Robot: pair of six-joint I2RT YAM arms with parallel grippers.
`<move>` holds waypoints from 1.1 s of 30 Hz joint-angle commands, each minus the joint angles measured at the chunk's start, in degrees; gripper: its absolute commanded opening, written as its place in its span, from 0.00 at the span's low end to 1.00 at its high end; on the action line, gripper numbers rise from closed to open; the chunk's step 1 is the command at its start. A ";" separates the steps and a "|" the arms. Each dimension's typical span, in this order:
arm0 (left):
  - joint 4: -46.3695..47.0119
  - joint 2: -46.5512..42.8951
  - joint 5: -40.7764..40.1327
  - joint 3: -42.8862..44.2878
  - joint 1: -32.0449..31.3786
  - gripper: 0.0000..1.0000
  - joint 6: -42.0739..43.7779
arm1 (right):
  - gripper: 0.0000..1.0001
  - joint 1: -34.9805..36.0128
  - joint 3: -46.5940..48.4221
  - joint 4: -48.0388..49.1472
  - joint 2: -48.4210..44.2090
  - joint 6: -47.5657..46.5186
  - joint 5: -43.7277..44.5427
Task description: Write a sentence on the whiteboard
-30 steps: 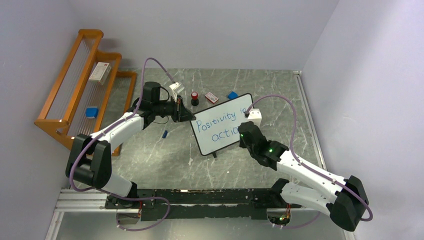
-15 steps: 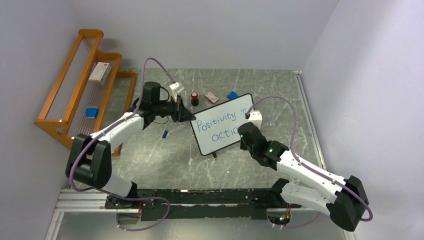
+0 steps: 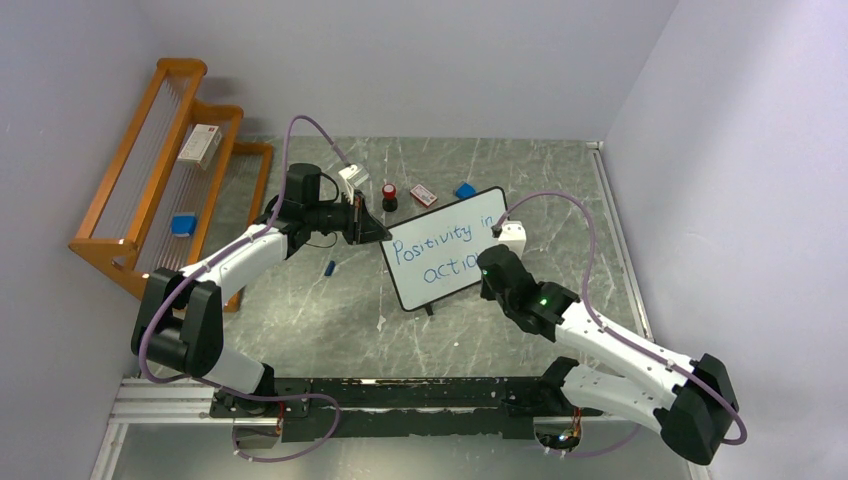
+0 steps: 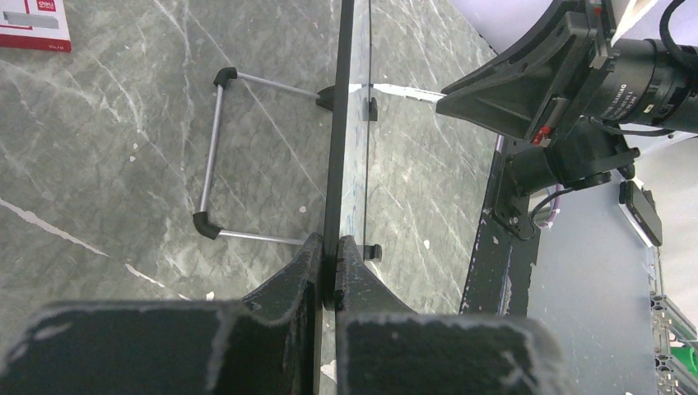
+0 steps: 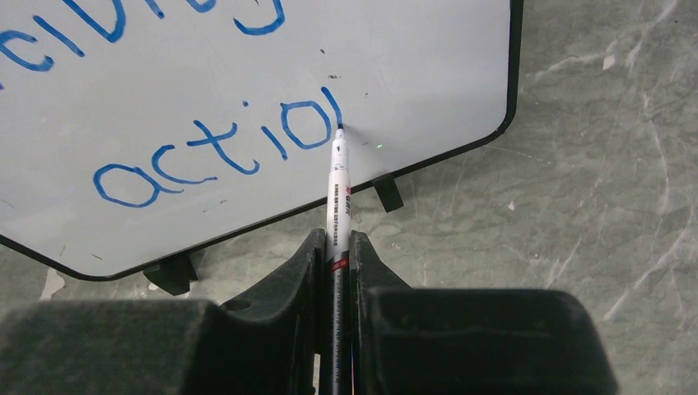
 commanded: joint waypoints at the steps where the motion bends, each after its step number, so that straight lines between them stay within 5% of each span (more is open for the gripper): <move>1: -4.53 1.69 -4.73 -0.26 0.08 0.05 3.57 | 0.00 -0.43 -0.31 2.07 -1.45 -0.75 0.90; 33: -4.55 1.71 -4.65 -0.20 0.08 0.05 3.66 | 0.00 -2.87 0.06 4.99 0.30 -2.31 2.73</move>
